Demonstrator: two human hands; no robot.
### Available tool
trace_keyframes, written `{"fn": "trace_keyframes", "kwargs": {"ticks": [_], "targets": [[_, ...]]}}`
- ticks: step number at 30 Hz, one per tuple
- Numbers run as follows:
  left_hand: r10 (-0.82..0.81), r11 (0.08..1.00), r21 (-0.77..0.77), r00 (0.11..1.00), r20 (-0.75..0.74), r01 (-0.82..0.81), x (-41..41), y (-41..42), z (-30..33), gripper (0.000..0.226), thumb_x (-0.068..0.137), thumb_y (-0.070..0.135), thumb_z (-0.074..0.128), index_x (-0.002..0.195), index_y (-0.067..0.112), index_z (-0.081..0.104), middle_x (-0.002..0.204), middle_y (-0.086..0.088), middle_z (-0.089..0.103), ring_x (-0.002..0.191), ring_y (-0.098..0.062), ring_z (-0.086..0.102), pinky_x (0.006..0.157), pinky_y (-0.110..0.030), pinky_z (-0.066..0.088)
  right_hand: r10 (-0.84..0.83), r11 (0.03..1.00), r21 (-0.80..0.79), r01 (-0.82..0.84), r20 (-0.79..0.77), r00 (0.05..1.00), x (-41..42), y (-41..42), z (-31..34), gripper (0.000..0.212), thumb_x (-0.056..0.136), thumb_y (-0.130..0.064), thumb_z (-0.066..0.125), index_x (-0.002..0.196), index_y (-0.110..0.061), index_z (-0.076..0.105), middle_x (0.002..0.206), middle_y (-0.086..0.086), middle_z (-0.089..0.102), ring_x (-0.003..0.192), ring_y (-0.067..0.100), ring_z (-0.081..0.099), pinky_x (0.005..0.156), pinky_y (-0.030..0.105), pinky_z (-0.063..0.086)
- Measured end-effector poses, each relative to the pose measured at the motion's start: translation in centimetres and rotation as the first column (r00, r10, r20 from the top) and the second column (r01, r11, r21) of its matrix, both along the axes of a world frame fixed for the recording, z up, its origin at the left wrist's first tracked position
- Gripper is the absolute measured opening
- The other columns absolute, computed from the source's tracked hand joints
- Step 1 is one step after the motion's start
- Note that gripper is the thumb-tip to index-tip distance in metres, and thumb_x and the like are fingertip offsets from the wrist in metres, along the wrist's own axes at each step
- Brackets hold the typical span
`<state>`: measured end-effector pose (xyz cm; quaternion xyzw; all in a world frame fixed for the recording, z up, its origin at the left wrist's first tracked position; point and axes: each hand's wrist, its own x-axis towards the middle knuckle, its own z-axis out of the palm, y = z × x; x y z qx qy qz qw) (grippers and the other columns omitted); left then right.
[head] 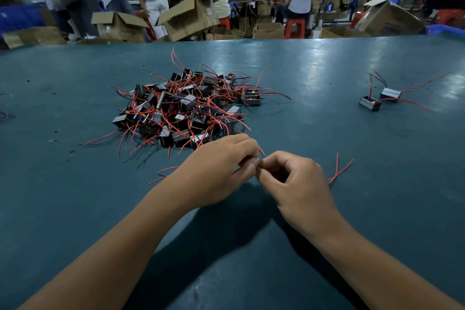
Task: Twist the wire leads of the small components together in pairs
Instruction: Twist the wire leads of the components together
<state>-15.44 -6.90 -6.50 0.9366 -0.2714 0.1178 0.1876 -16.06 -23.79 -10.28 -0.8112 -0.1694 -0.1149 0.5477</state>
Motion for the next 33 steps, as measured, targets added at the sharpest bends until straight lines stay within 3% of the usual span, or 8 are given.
{"fn": "trace_keyframes", "kwargs": {"ticks": [4, 14, 20, 24, 27, 29, 31, 33], "targets": [[0.063, 0.997, -0.030, 0.997, -0.046, -0.065, -0.2, -0.4, 0.0, 0.028, 0.096, 0.024, 0.052, 0.073, 0.033, 0.038, 0.075, 0.013, 0.044, 0.072, -0.003, 0.043, 0.066, -0.028, 0.031, 0.000, 1.000, -0.017, 0.000, 0.024, 1.000, -0.1, 0.0, 0.1, 0.014, 0.085, -0.016, 0.072, 0.072, -0.016, 0.070, 0.055, -0.013, 0.061, 0.050, 0.000, 0.048, 0.053, 0.012, 0.037], [0.125, 0.988, -0.079, 0.986, -0.112, -0.134, -0.7, -0.4, 0.3, 0.018, 0.095, 0.024, 0.054, 0.079, 0.014, 0.057, 0.072, 0.009, 0.047, 0.069, -0.003, 0.044, 0.061, -0.024, 0.028, 0.030, 0.993, -0.112, -0.019, 0.095, 0.995, -0.1, -0.1, 0.4, 0.009, 0.085, -0.011, 0.071, 0.077, -0.014, 0.071, 0.060, -0.015, 0.060, 0.057, 0.000, 0.054, 0.057, 0.009, 0.037], [0.125, 0.981, -0.127, 0.979, -0.160, -0.146, -0.8, -0.4, 0.2, 0.019, 0.095, 0.023, 0.054, 0.080, 0.012, 0.057, 0.073, 0.006, 0.051, 0.067, -0.006, 0.045, 0.061, -0.027, 0.031, 0.045, 0.993, -0.111, -0.036, 0.082, 0.996, -0.1, -0.3, 0.5, 0.008, 0.085, -0.010, 0.071, 0.078, -0.016, 0.071, 0.062, -0.014, 0.064, 0.058, 0.000, 0.056, 0.058, 0.010, 0.040], [0.143, 0.974, -0.153, 0.976, -0.165, -0.168, -1.0, -0.7, 0.0, 0.019, 0.094, 0.024, 0.055, 0.077, 0.014, 0.057, 0.070, 0.006, 0.053, 0.064, -0.007, 0.046, 0.059, -0.027, 0.033, 0.044, 0.995, -0.095, -0.037, 0.074, 0.996, -0.2, -0.1, 0.5, 0.010, 0.084, -0.009, 0.071, 0.075, -0.014, 0.069, 0.061, -0.004, 0.065, 0.055, 0.009, 0.054, 0.056, 0.019, 0.043], [0.202, 0.937, -0.237, 0.951, -0.236, -0.258, -1.0, -1.2, -0.3, 0.021, 0.090, 0.021, 0.058, 0.069, 0.015, 0.057, 0.057, 0.006, 0.051, 0.052, -0.008, 0.041, 0.052, -0.030, 0.033, 0.038, 0.992, -0.124, -0.024, 0.111, 0.993, -0.3, -0.1, 0.5, 0.009, 0.082, -0.008, 0.072, 0.075, -0.012, 0.069, 0.058, -0.007, 0.059, 0.053, 0.007, 0.048, 0.053, 0.016, 0.037], [0.225, 0.876, -0.329, 0.903, -0.367, -0.352, -0.9, -1.5, -0.8, 0.026, 0.087, 0.019, 0.059, 0.063, 0.009, 0.053, 0.051, 0.006, 0.044, 0.047, -0.012, 0.035, 0.048, -0.030, 0.029, 0.037, 0.985, -0.174, -0.014, 0.134, 0.990, -0.3, -0.1, 0.5, 0.007, 0.082, -0.008, 0.072, 0.076, -0.011, 0.069, 0.059, -0.010, 0.056, 0.054, 0.007, 0.047, 0.054, 0.014, 0.034], [0.168, 0.785, -0.450, 0.845, -0.508, -0.426, -0.8, -1.5, -1.0, 0.032, 0.085, 0.015, 0.061, 0.056, 0.010, 0.048, 0.053, 0.000, 0.038, 0.050, -0.015, 0.028, 0.051, -0.028, 0.024, 0.044, 0.979, -0.201, -0.014, 0.143, 0.989, -0.3, -0.1, 0.6, 0.007, 0.082, -0.008, 0.072, 0.077, -0.012, 0.069, 0.060, -0.010, 0.056, 0.055, 0.007, 0.048, 0.055, 0.014, 0.034], [0.093, 0.771, -0.508, 0.856, -0.508, -0.385, -0.7, -1.0, -0.7, 0.032, 0.088, 0.012, 0.063, 0.057, 0.015, 0.055, 0.056, -0.002, 0.044, 0.053, -0.016, 0.034, 0.054, -0.031, 0.029, 0.054, 0.983, -0.182, -0.028, 0.139, 0.989, -0.2, -0.2, 0.7, 0.008, 0.082, -0.008, 0.072, 0.076, -0.013, 0.068, 0.061, -0.009, 0.058, 0.056, 0.007, 0.049, 0.055, 0.014, 0.036]]}}
